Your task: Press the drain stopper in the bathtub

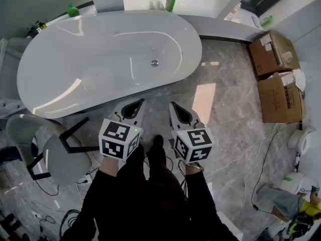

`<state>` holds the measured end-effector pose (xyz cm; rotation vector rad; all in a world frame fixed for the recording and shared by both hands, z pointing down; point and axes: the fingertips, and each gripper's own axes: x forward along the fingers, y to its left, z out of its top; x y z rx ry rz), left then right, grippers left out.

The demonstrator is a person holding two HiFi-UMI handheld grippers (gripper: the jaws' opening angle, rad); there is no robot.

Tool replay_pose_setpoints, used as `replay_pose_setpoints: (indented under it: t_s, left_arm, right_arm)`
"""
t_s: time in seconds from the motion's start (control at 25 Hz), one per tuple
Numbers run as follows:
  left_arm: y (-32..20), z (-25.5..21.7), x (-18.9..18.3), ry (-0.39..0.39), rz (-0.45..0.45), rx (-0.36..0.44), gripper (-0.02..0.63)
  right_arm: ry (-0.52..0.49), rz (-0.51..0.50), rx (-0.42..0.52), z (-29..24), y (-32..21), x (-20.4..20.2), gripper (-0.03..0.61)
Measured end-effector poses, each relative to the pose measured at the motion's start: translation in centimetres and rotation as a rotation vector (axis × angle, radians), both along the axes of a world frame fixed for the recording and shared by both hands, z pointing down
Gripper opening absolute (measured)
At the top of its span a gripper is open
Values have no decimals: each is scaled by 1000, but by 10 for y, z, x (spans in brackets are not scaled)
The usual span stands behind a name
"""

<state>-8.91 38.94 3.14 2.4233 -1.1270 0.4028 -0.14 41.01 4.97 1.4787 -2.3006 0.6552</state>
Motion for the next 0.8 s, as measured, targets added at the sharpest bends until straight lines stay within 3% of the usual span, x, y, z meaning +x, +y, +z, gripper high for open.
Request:
replay_pose_setpoints:
  t_s: [0.8]
  left_arm:
    - [-24, 7, -12, 3, 6, -10, 8]
  right_arm:
    - [31, 14, -35, 16, -26, -17, 1]
